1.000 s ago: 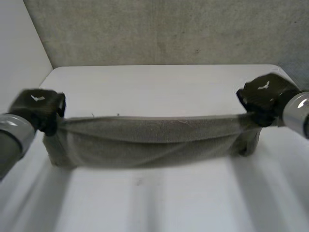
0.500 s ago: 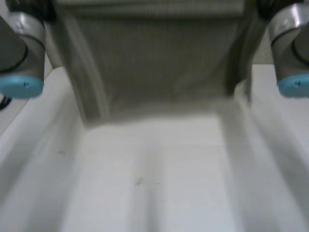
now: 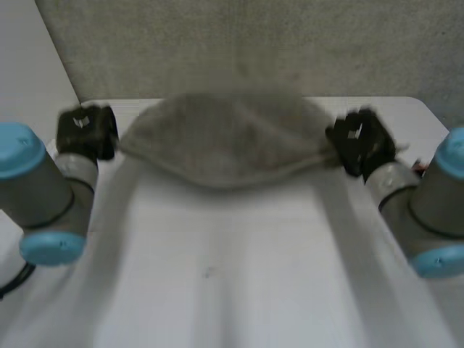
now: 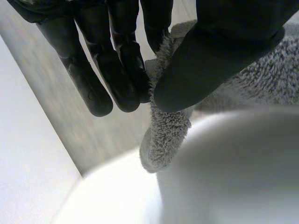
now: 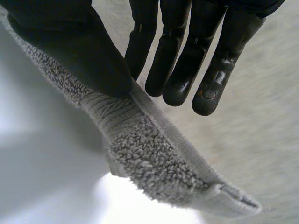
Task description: Fold the towel.
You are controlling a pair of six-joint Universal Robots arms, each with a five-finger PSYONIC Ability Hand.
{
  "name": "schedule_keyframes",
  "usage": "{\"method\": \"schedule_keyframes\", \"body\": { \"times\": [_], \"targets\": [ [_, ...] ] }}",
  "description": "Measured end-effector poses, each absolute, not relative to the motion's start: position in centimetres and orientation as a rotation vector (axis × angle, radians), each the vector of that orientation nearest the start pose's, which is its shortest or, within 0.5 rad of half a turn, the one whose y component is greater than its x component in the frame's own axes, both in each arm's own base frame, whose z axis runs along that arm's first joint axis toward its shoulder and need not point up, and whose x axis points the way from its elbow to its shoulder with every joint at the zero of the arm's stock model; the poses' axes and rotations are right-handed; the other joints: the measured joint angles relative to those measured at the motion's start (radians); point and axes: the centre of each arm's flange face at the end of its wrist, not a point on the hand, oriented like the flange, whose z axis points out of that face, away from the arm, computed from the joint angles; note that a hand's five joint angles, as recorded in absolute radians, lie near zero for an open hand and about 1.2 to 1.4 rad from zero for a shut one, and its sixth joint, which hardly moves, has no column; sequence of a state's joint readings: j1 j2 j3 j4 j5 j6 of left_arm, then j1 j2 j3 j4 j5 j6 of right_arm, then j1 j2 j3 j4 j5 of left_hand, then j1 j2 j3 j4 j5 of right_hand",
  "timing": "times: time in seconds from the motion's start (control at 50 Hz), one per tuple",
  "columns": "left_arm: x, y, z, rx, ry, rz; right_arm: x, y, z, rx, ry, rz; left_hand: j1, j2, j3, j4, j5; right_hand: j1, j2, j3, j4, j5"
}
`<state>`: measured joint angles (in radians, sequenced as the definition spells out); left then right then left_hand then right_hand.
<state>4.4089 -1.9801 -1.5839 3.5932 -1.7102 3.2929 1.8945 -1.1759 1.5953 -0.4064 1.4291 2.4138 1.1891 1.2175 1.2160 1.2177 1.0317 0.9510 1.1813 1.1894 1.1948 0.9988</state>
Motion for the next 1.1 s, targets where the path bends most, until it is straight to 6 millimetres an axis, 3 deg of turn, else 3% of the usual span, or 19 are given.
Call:
{"method": "schedule_keyframes", "body": {
  "times": [0.02, 0.06, 0.16, 0.22, 0.32, 0.36, 0.42, 0.44, 0.5, 0.52, 0.64, 0.82, 1.1],
  "targets": [
    [-22.7, -32.8, 19.3, 0.355, 2.208, -2.22, 25.6, -30.7, 18.1, -1.364, 2.021, -2.228, 0.0, 0.0, 0.0, 0.0, 0.0, 0.0, 0.0, 0.0, 0.0, 0.0],
    [-22.6, -32.3, 17.7, 0.372, 2.257, -2.157, 25.5, -30.1, 16.0, -1.393, 2.07, -2.131, 0.0, 0.0, 0.0, 0.0, 0.0, 0.0, 0.0, 0.0, 0.0, 0.0],
    [-22.0, -31.6, 16.0, 0.377, 2.31, -2.078, 25.1, -28.9, 13.4, -1.429, 2.149, -1.976, 0.0, 0.0, 0.0, 0.0, 0.0, 0.0, 0.0, 0.0, 0.0, 0.0],
    [-21.5, -31.2, 16.0, 0.363, 2.317, -2.061, 24.8, -28.3, 12.9, -1.433, 2.19, -1.905, 0.0, 0.0, 0.0, 0.0, 0.0, 0.0, 0.0, 0.0, 0.0, 0.0],
    [-20.8, -30.8, 16.5, 0.34, 2.309, -2.062, 23.9, -28.1, 12.8, -1.372, 2.266, -1.82, 0.0, 0.0, 0.0, 0.0, 0.0, -0.082, -0.166, -0.172, -0.167, -0.134],
    [-20.5, -30.6, 16.9, 0.331, 2.303, -2.067, 23.1, -28.3, 13.0, -1.279, 2.324, -1.773, 0.0, 0.0, 0.0, 0.0, 0.0, -0.226, -0.342, -0.351, -0.355, -0.316],
    [-20.4, -30.5, 17.1, 0.327, 2.298, -2.073, 22.8, -28.4, 13.1, -1.235, 2.345, -1.757, 0.0, 0.0, 0.0, 0.0, 0.0, -0.251, -0.38, -0.389, -0.393, -0.356],
    [-20.3, -30.4, 17.4, 0.322, 2.29, -2.083, 21.9, -28.8, 13.5, -1.102, 2.39, -1.726, 0.0, 0.0, 0.0, 0.0, 0.0, -0.261, -0.394, -0.407, -0.413, -0.381],
    [-20.3, -30.3, 17.7, 0.319, 2.284, -2.091, 21.2, -29.1, 13.8, -0.999, 2.409, -1.708, 0.0, 0.0, 0.0, 0.0, 0.0, -0.261, -0.394, -0.41, -0.413, -0.385],
    [-20.3, -30.3, 18.0, 0.317, 2.277, -2.101, 20.5, -29.4, 14.1, -0.893, 2.419, -1.69, 0.0, 0.0, 0.0, 0.0, 0.0, -0.261, -0.394, -0.41, -0.413, -0.388],
    [-20.3, -30.1, 18.2, 0.317, 2.272, -2.108, 18.9, -29.9, 14.3, -0.727, 2.418, -1.63, 0.0, 0.0, 0.0, 0.0, 0.0, -0.261, -0.394, -0.411, -0.415, -0.39],
    [-20.1, -30.1, 18.0, 0.314, 2.277, -2.098, 17.4, -29.4, 13.6, -0.68, 2.429, -1.528, 0.0, 0.0, 0.0, 0.0, 0.0, -0.261, -0.394, -0.416, -0.422, -0.398],
    [-19.9, -30.3, 17.9, 0.307, 2.278, -2.092, 17.1, -27.8, 12.9, -0.724, 2.463, -1.472, 0.0, 0.0, 0.0, 0.0, 0.0, -0.317, -0.448, -0.469, -0.482, -0.456]
  ]
}}
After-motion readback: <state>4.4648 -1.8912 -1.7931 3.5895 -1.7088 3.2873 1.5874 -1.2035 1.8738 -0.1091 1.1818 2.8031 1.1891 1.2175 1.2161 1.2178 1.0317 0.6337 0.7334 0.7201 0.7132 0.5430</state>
